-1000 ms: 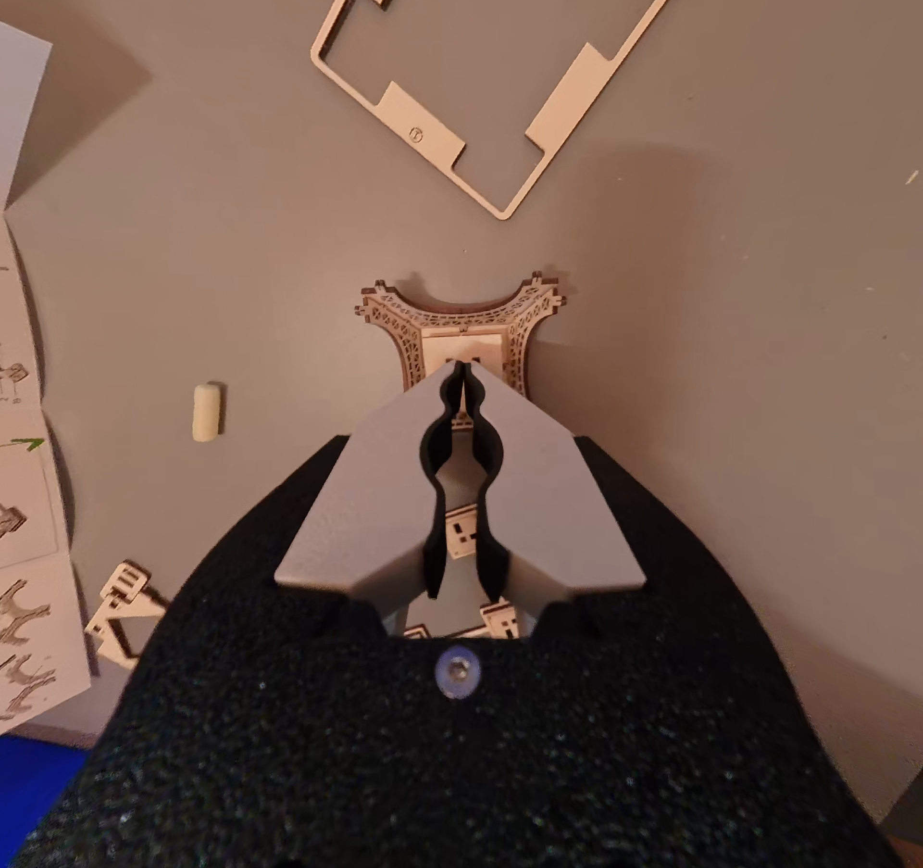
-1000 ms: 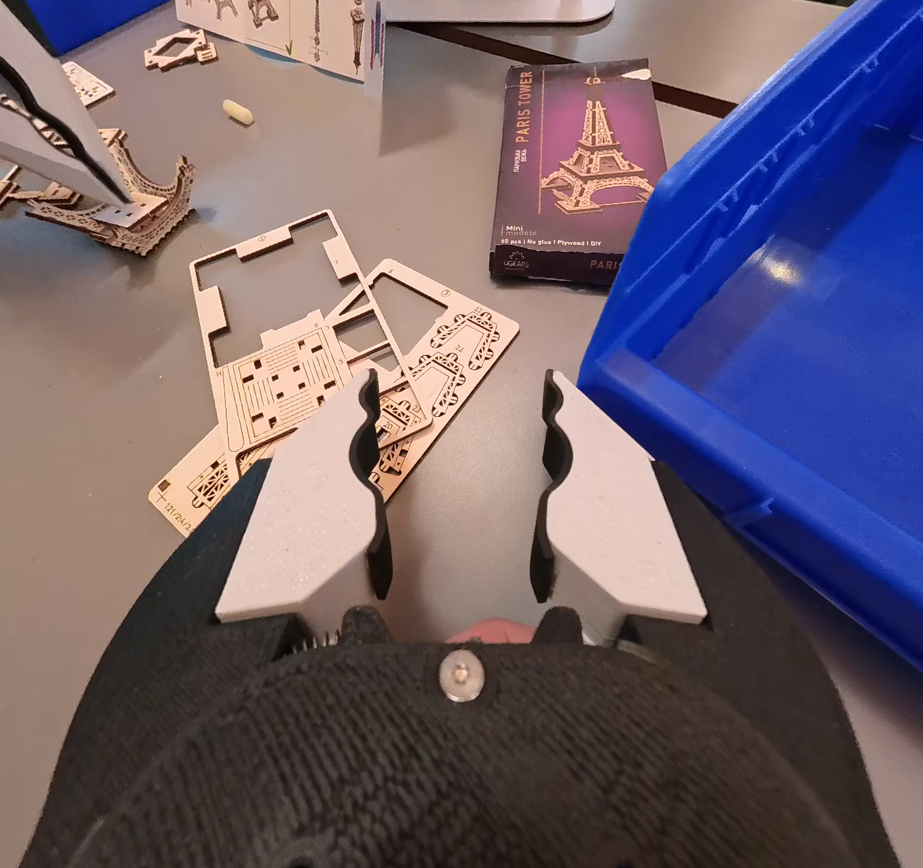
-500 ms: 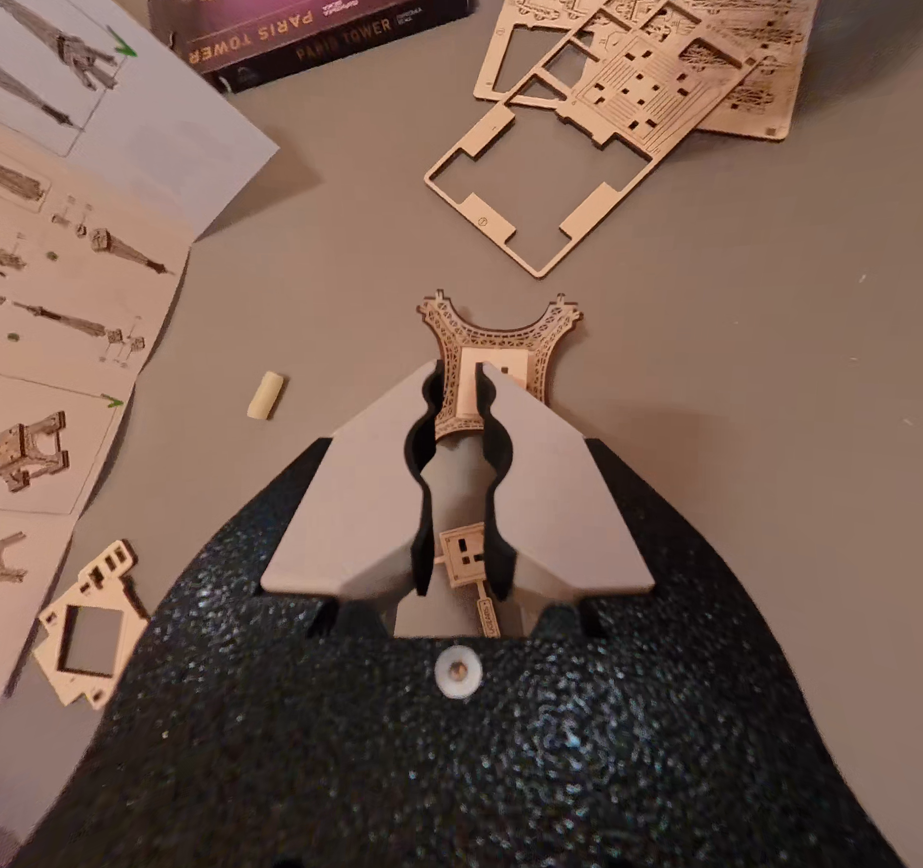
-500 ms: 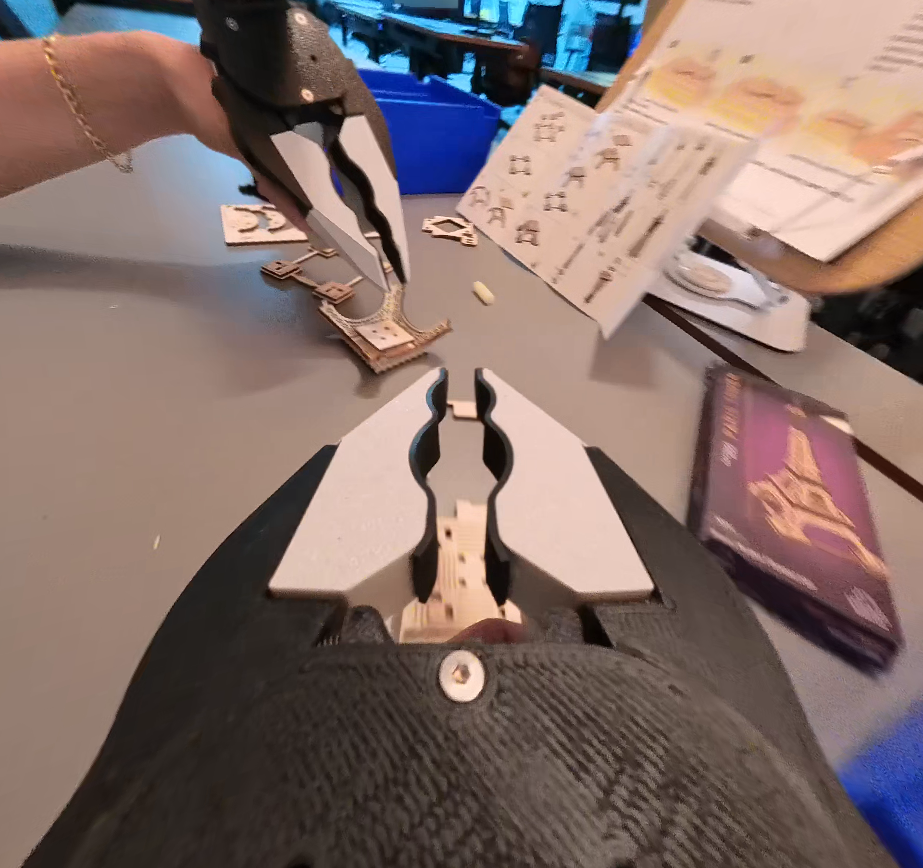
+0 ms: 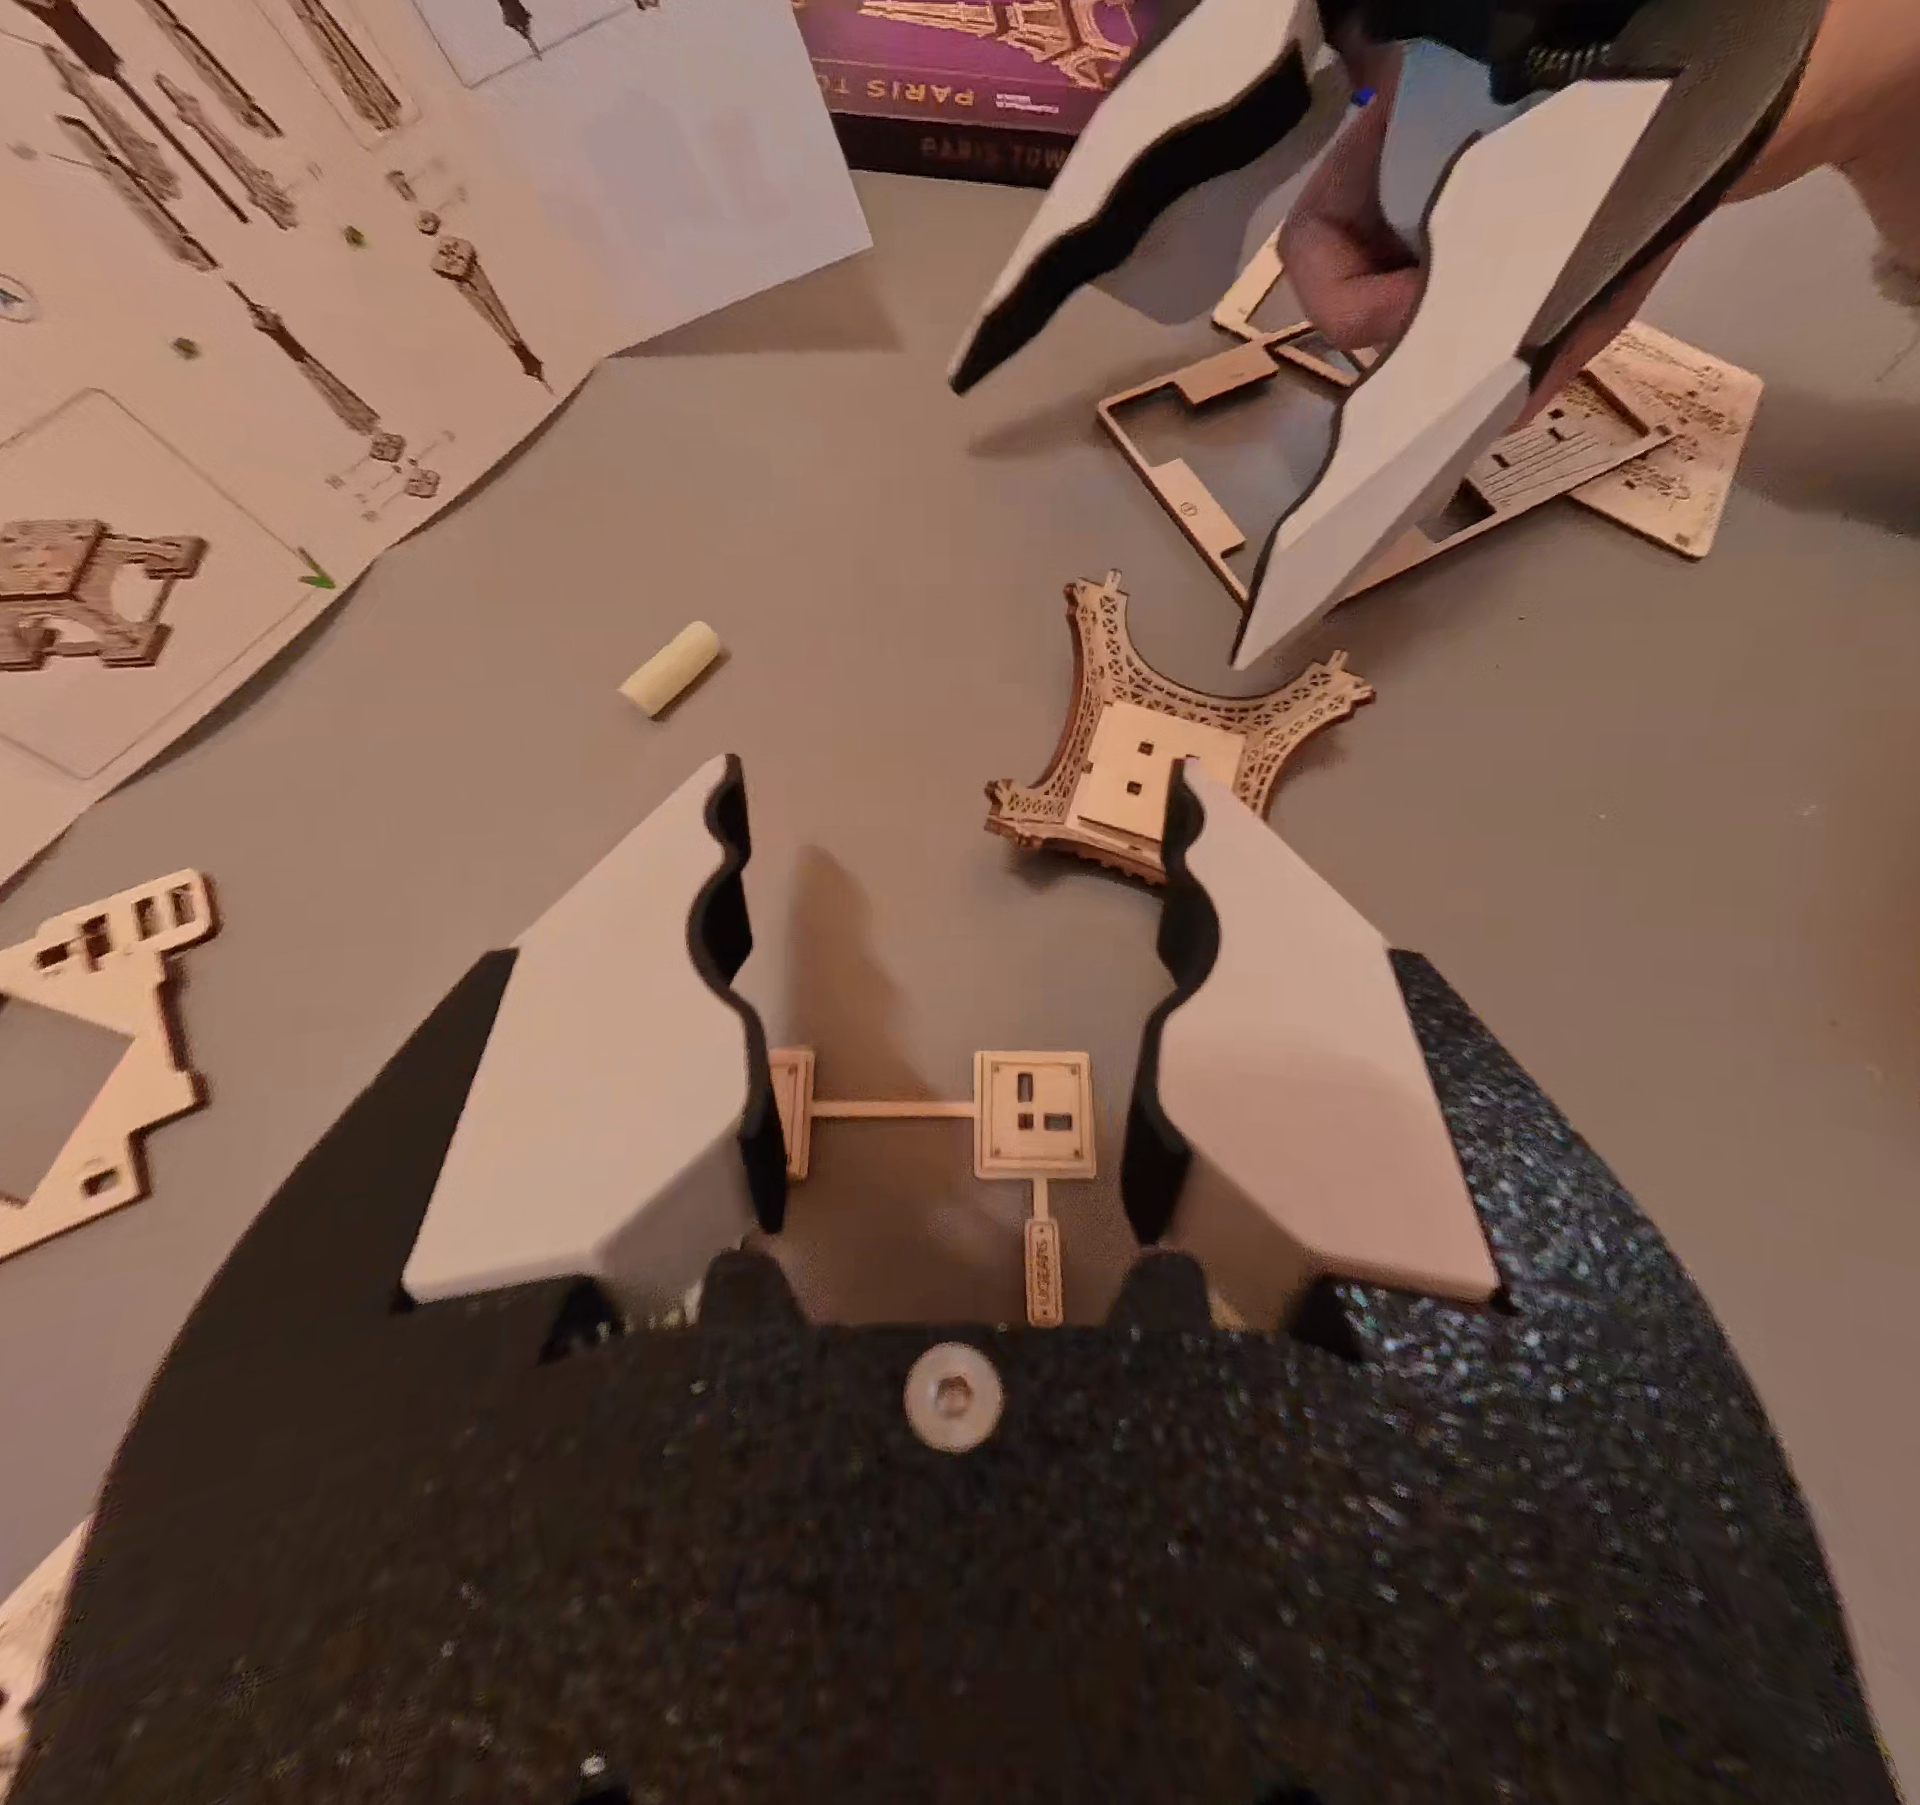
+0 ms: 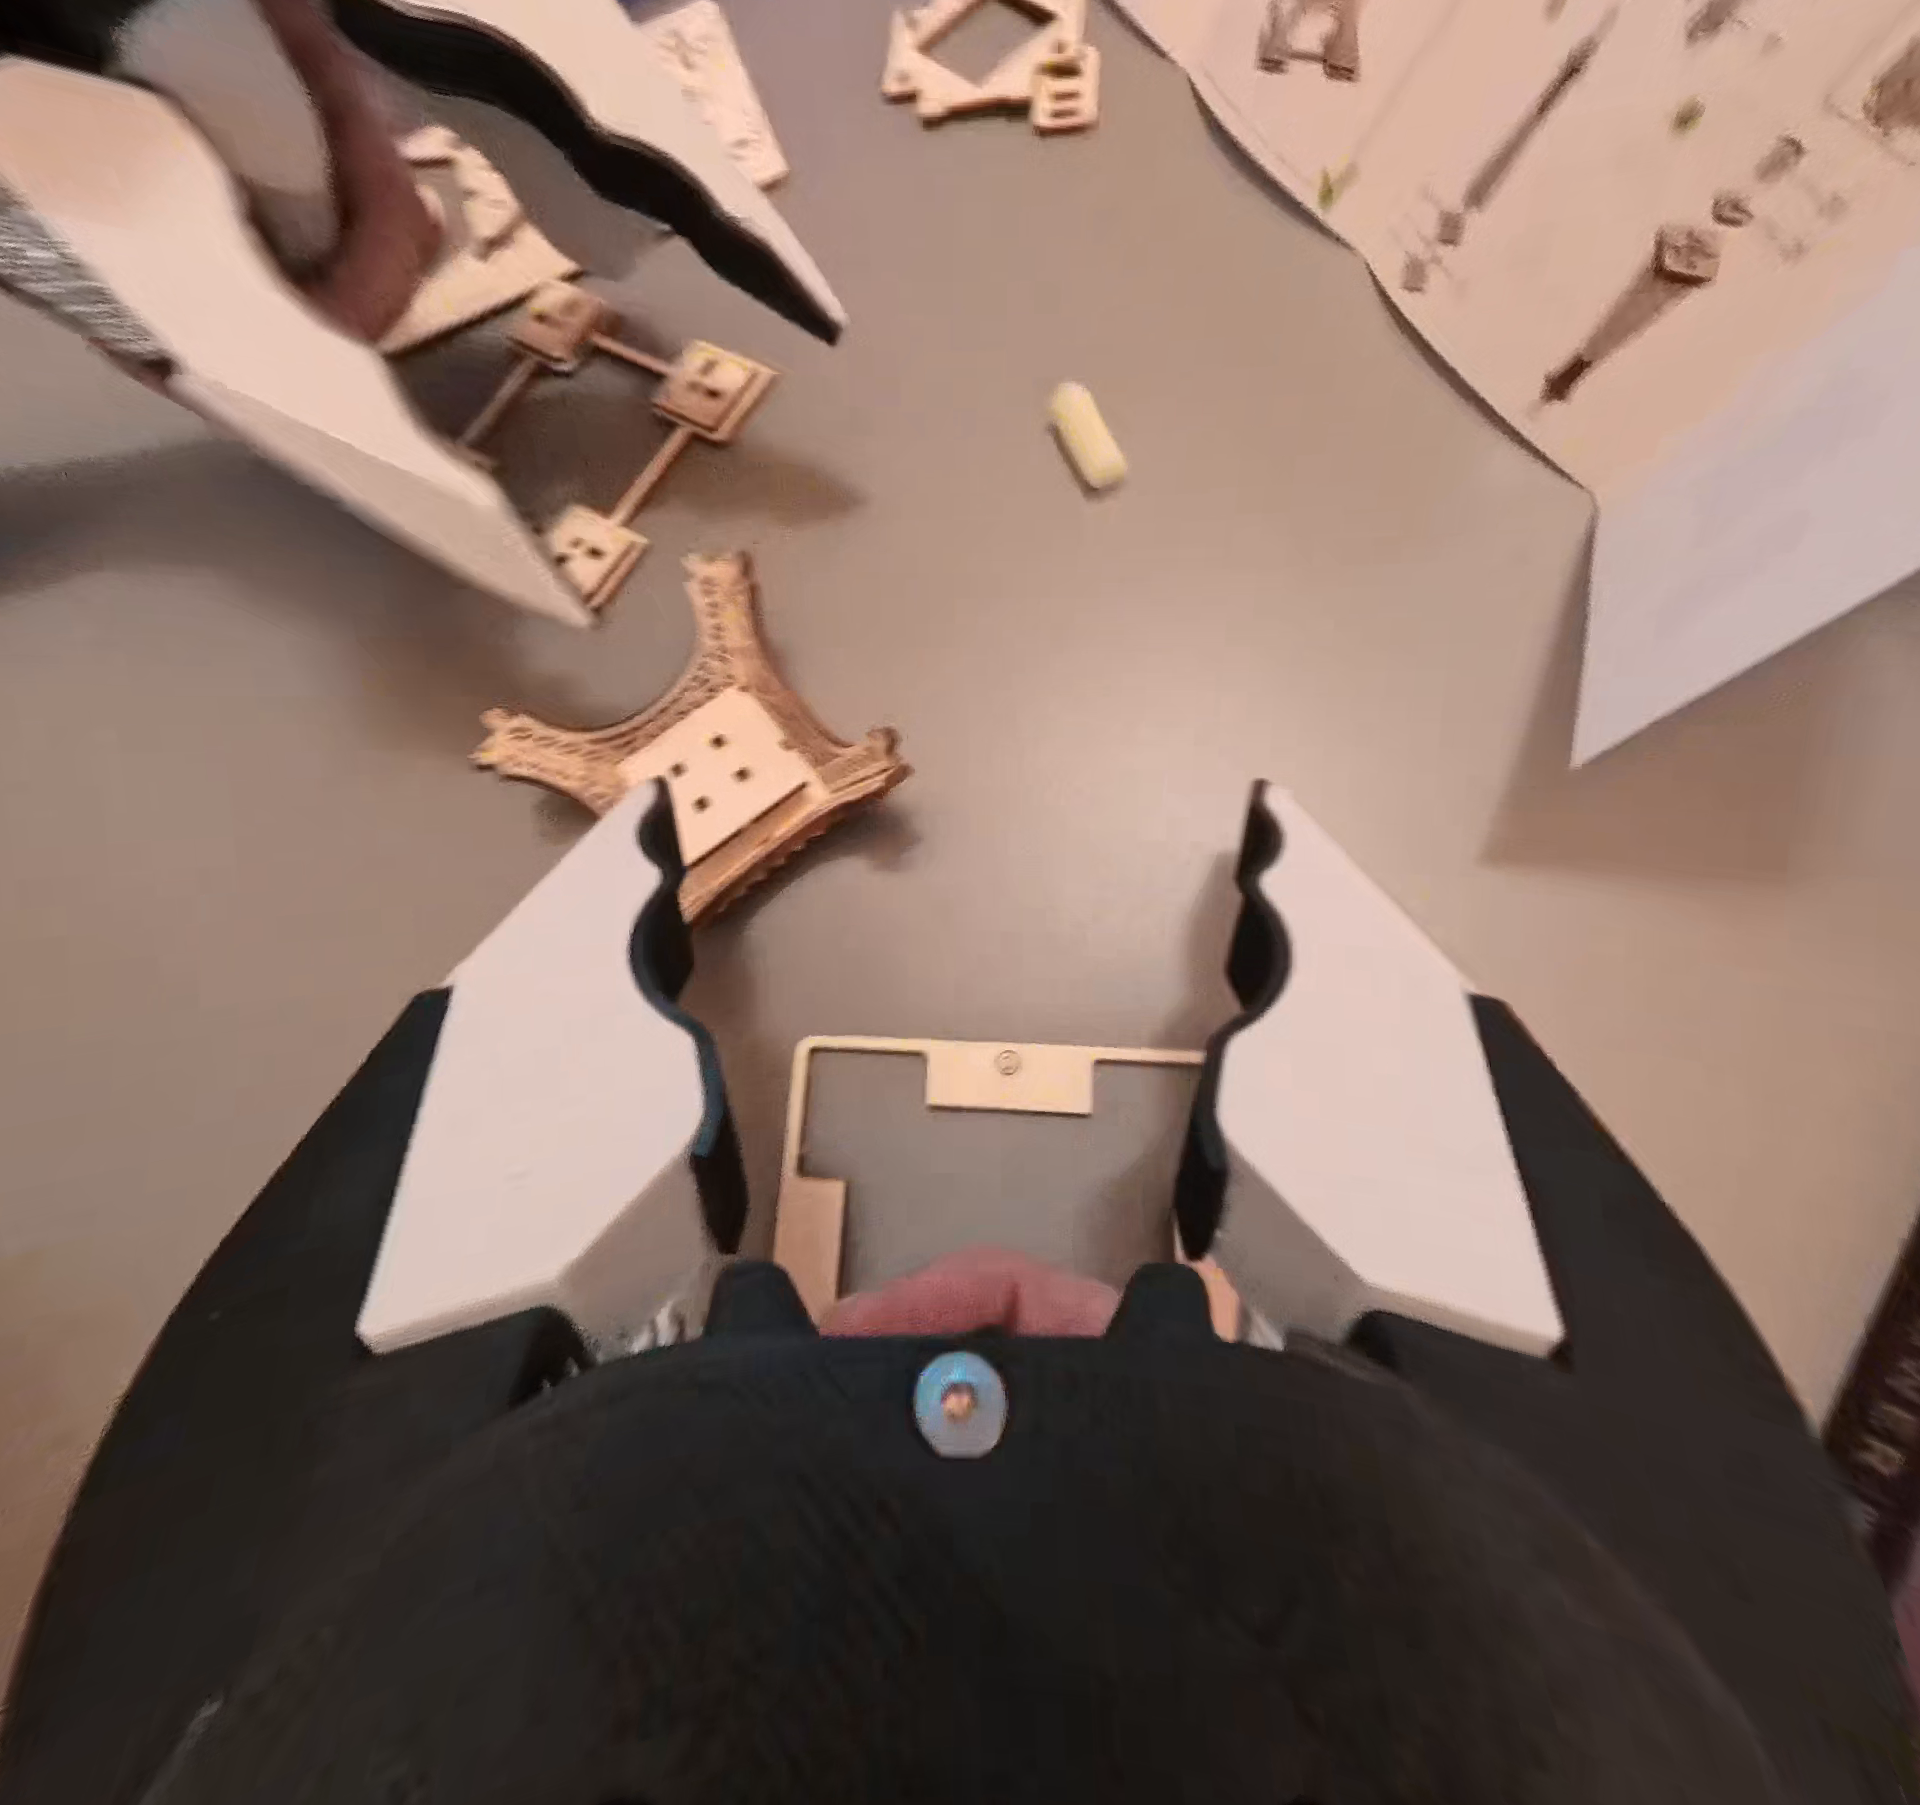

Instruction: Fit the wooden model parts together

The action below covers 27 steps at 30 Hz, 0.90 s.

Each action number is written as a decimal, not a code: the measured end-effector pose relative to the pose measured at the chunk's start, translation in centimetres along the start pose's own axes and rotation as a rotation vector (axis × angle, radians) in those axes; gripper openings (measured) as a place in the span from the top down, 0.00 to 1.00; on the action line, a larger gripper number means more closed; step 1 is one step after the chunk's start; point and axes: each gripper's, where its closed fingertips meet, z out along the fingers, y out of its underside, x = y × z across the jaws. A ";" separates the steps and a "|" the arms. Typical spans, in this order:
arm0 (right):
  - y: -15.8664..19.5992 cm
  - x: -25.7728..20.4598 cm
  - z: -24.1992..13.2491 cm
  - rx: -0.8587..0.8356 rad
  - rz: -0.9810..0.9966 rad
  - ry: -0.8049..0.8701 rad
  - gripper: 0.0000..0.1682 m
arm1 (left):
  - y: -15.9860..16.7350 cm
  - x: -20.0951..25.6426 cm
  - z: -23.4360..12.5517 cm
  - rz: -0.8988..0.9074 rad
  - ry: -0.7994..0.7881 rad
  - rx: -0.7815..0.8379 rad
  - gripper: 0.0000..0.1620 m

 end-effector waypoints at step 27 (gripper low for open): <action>1.6 0.7 1.9 -0.117 0.004 0.079 0.34 | 1.8 0.5 3.4 0.072 0.073 -0.181 0.47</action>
